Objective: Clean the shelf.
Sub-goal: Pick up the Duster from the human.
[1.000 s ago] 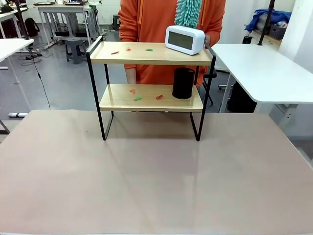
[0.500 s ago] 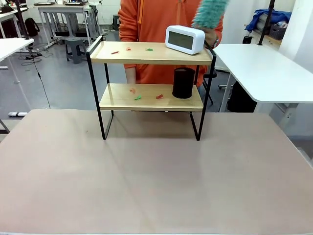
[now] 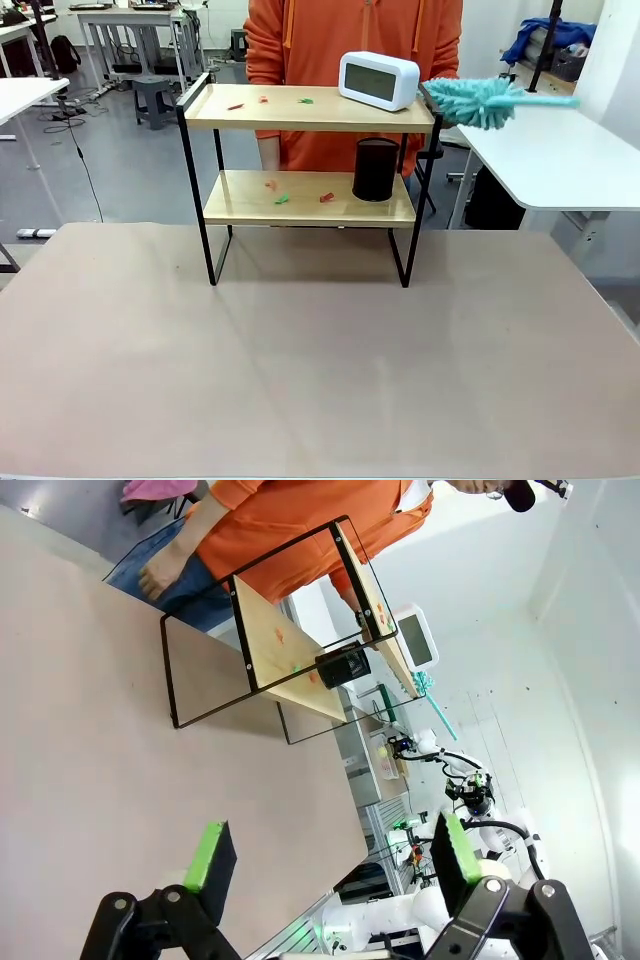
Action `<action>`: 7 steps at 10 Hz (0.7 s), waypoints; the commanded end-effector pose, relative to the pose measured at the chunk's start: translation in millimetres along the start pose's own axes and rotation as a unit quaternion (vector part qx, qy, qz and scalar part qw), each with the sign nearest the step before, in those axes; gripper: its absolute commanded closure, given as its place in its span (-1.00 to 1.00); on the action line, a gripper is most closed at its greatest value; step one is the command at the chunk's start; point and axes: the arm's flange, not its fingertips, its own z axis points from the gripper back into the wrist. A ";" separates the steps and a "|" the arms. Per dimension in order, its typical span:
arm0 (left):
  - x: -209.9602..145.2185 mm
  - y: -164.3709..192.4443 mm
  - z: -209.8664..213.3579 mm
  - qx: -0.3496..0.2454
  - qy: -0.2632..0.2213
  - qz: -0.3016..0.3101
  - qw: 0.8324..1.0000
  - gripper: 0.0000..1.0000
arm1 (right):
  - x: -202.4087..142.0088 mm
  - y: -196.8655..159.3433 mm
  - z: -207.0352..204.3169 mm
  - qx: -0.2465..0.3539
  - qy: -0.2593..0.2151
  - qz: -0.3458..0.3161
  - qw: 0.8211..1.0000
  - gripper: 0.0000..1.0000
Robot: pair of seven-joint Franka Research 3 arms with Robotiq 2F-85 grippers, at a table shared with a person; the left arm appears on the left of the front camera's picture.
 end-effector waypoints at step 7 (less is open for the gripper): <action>0.1 -1.1 -1.1 -0.010 -0.005 -0.012 1.000 -1.00 | 128.4 38.0 -164.4 -0.051 0.000 -0.135 0.990 -1.00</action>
